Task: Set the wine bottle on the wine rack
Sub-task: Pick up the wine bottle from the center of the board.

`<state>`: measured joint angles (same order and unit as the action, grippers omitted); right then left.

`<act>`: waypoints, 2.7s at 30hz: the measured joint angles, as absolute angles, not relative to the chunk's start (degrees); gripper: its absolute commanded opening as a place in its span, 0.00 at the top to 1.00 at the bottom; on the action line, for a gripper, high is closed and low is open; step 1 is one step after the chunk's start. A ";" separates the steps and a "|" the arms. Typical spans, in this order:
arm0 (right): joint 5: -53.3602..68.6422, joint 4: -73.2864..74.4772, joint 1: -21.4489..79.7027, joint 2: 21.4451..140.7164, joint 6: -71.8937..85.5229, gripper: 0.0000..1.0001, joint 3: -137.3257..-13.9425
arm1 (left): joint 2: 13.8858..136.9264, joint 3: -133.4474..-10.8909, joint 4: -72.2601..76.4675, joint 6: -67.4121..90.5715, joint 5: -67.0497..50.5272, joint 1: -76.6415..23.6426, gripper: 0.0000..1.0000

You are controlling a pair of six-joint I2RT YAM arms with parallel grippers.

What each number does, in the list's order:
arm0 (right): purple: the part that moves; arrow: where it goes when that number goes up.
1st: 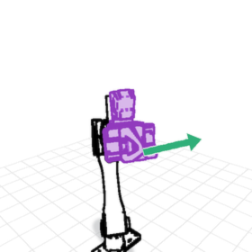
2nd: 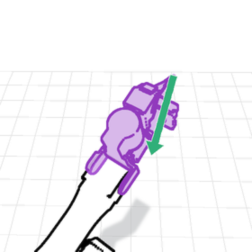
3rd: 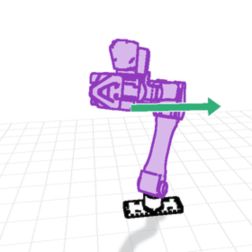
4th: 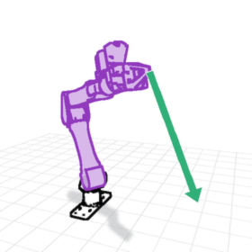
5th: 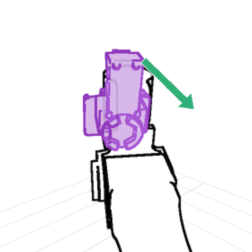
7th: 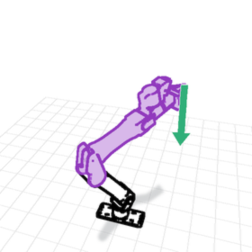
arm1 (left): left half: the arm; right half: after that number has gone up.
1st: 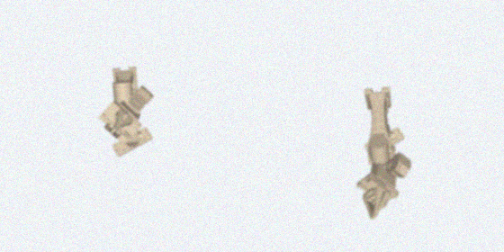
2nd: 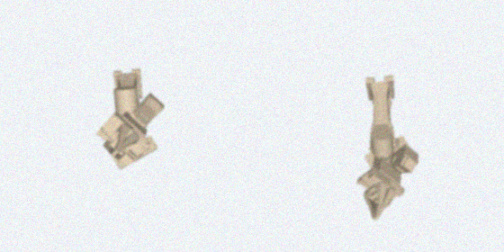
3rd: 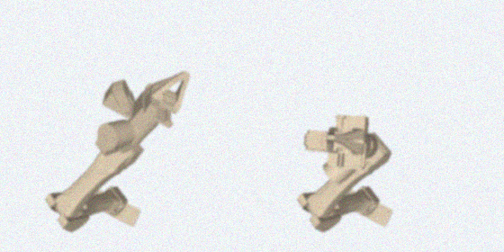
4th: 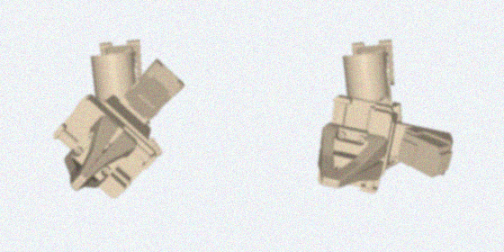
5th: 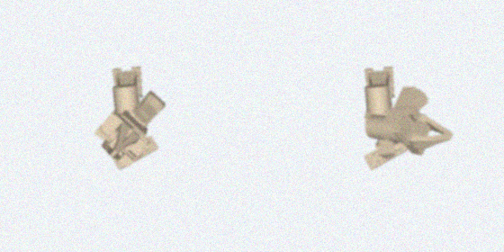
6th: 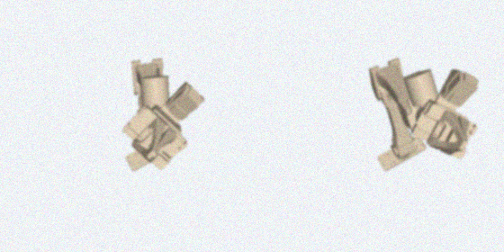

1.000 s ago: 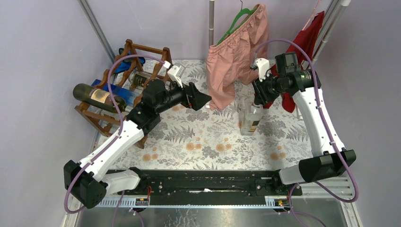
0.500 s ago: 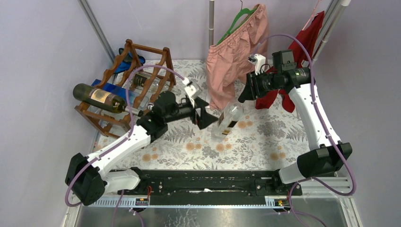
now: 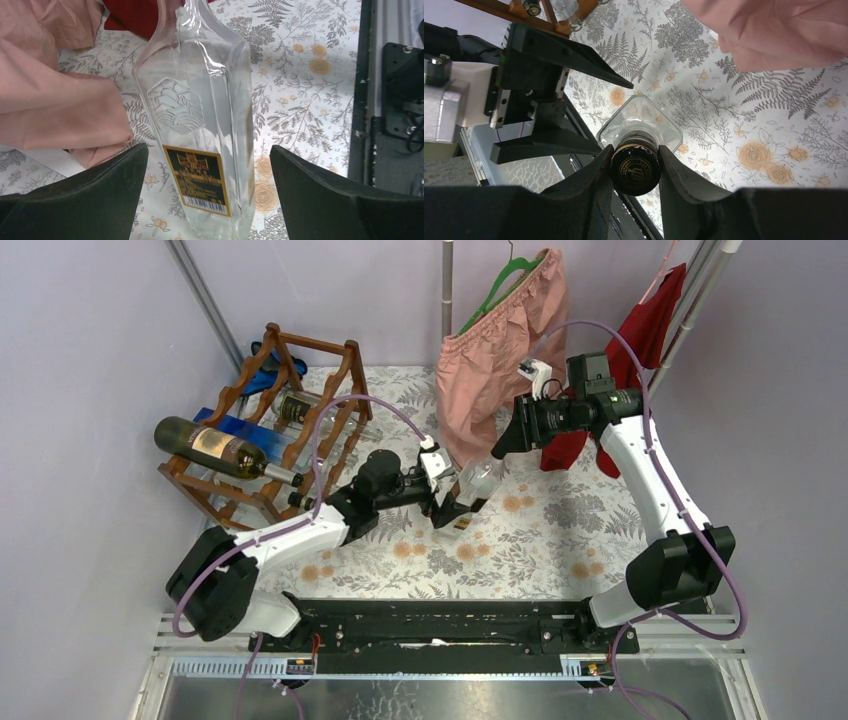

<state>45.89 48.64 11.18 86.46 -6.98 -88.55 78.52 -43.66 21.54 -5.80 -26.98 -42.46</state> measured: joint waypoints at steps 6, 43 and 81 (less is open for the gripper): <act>48.82 45.34 11.18 86.21 -6.09 1.00 -85.93 | 82.61 -43.44 26.28 -7.88 -28.18 -42.46 0.01; 58.33 68.03 11.03 91.35 -28.14 0.04 -93.93 | 90.11 -67.00 -25.91 -38.20 -35.22 -39.09 1.00; 55.27 69.52 17.26 97.12 -20.56 0.48 -85.82 | 94.26 -79.07 -40.88 -47.22 -25.06 -42.96 1.00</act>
